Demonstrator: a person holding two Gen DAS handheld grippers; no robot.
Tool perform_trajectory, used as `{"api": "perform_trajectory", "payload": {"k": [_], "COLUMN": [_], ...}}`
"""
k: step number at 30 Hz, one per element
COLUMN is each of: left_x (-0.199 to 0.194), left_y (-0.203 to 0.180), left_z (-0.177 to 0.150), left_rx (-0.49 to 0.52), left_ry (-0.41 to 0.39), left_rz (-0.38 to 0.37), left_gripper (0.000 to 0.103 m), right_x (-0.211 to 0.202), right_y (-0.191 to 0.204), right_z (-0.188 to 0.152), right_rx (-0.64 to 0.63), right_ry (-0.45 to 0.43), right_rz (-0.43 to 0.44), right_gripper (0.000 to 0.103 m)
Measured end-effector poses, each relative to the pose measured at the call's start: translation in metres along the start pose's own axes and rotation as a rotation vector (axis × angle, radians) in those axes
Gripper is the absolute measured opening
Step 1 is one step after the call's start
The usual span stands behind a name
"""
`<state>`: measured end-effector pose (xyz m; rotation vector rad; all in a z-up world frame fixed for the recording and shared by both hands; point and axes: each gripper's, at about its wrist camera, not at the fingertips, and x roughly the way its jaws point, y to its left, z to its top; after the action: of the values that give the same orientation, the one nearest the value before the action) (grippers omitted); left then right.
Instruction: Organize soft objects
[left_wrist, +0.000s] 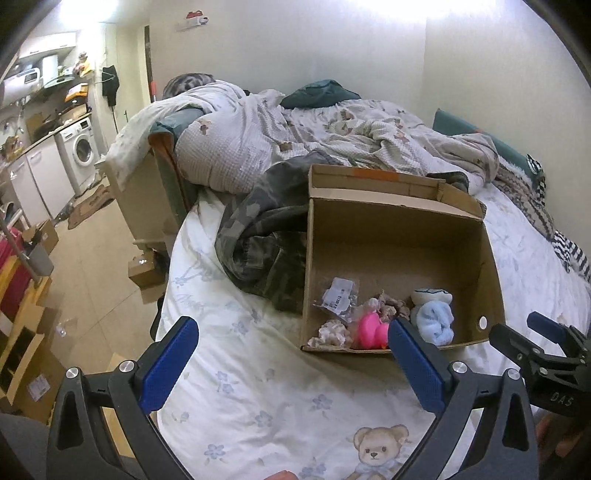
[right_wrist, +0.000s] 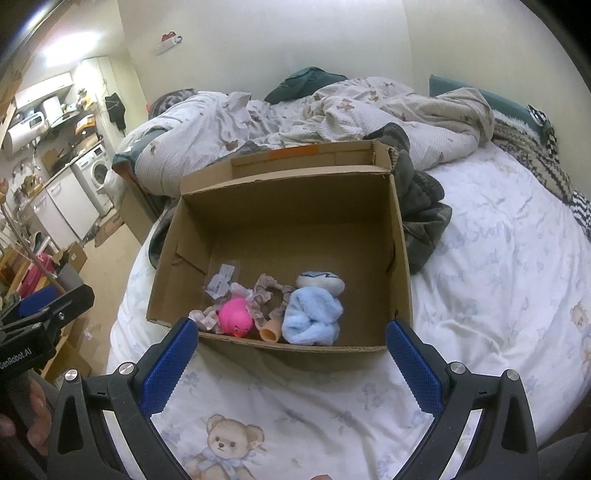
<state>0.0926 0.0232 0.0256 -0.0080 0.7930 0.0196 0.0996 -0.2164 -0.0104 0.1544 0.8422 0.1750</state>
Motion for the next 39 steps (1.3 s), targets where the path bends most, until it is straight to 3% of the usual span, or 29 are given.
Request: {"api": "perform_trajectory", "payload": {"k": [39], "left_x": [0.0068], "left_y": [-0.0087], "left_z": [-0.0067], "left_rx": [0.019], "left_ry": [0.024], "left_rz": [-0.024], "left_gripper": [0.102], "right_x": [0.0014], "right_y": [-0.0024], "right_z": [0.0014], "right_rx": [0.009], "right_ry": [-0.007], "right_rz": [-0.003], "right_gripper": [0.103]}}
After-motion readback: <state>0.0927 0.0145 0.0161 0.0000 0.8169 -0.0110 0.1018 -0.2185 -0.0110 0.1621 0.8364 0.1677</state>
